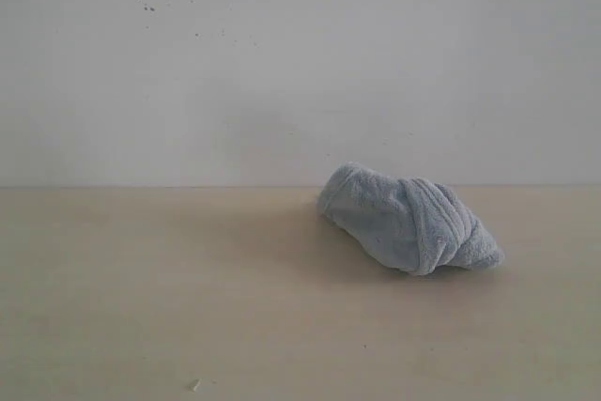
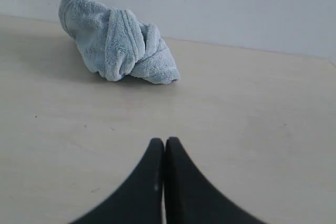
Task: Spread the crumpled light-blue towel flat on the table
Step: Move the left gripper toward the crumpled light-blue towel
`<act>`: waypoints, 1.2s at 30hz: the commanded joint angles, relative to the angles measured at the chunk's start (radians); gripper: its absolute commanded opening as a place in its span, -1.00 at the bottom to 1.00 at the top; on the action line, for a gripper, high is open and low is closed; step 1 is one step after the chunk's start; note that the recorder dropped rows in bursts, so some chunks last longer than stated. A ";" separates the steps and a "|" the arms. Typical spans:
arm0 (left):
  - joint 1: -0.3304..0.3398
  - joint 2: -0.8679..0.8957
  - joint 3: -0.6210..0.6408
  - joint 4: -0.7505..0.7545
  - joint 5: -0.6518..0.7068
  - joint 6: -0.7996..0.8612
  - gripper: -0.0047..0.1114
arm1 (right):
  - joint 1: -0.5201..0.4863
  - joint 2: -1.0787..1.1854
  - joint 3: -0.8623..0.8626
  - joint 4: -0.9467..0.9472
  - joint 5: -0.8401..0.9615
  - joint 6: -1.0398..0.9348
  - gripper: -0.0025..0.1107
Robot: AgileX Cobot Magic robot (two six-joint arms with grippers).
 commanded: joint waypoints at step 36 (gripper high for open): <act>0.184 0.941 -0.288 0.172 -0.636 0.111 -0.85 | 0.004 -0.007 -0.001 0.050 -0.367 0.202 -0.96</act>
